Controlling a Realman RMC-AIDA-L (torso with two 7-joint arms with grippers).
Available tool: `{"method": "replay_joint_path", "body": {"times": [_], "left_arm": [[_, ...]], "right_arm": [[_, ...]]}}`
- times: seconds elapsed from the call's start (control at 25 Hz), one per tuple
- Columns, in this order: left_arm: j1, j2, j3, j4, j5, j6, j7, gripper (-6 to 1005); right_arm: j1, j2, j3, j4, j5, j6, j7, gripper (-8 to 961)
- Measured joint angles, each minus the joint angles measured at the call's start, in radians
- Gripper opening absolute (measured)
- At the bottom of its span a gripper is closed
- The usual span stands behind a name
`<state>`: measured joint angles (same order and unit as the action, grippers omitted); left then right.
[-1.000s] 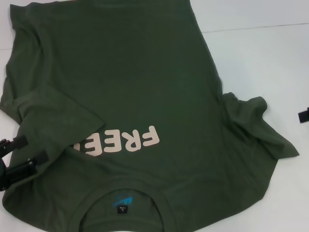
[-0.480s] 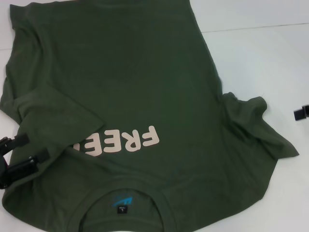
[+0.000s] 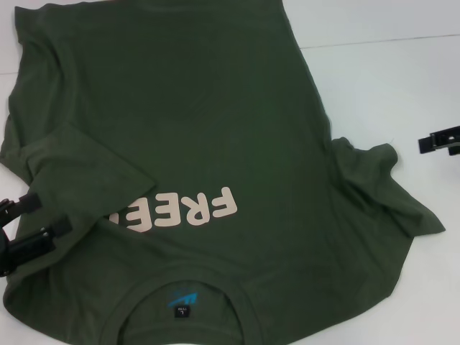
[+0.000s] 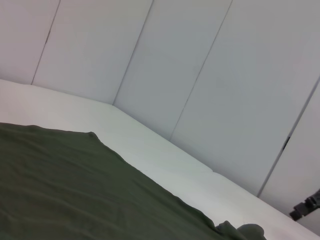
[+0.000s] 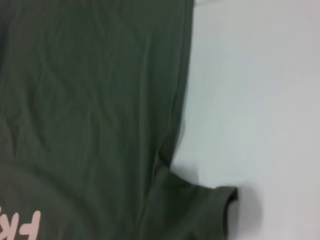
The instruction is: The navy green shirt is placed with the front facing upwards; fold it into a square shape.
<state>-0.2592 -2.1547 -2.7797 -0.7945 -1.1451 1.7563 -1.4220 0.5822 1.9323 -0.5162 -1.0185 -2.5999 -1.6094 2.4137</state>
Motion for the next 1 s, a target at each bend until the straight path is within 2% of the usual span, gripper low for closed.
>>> {"method": "replay_joint_path", "body": {"times": [0.2, 0.4, 0.68, 1.0], "left_arm": [[-0.002, -0.001, 0.0, 0.0, -0.001, -0.005, 0.0, 909], [-0.005, -0.004, 0.0, 0.0, -0.001, -0.01, 0.0, 908], [-0.002, -0.005, 0.0, 0.0, -0.001, -0.011, 0.0, 908], [-0.003, -0.005, 0.0, 0.0, -0.001, -0.011, 0.0, 907]], "right_arm": [[0.004, 0.045, -0.027, 0.015, 0.007, 0.082, -0.014, 802], [0.019, 0.07, -0.056, 0.064, 0.009, 0.162, -0.014, 802], [0.029, 0.083, -0.07, 0.087, 0.005, 0.22, -0.004, 802], [0.034, 0.083, -0.098, 0.139, -0.022, 0.266, 0.027, 802]]}}
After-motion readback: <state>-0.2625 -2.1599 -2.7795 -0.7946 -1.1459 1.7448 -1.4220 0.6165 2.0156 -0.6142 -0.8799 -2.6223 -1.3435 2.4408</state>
